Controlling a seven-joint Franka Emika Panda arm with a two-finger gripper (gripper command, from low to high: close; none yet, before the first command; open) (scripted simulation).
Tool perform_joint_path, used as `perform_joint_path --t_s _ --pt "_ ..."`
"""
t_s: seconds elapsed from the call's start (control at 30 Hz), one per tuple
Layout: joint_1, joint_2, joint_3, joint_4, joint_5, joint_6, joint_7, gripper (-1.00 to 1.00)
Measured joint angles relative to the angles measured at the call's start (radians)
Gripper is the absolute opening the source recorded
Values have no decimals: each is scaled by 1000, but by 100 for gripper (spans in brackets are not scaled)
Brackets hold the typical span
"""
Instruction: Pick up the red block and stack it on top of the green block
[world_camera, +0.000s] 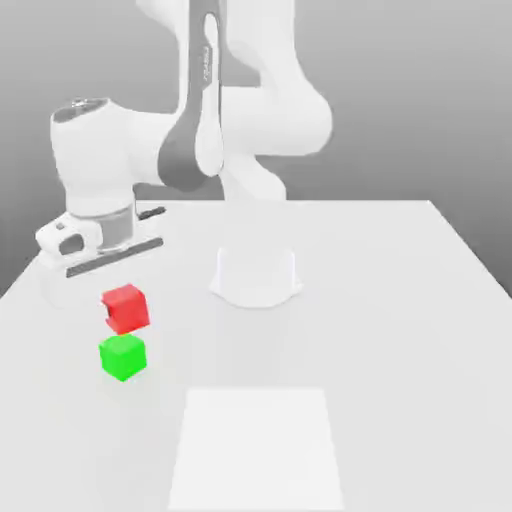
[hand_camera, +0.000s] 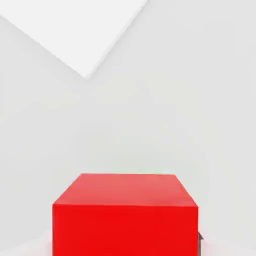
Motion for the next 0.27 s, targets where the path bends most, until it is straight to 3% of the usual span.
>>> perform_joint_path --t_s 0.27 --pt "73 162 -41 -5 142 170 -97 -100"
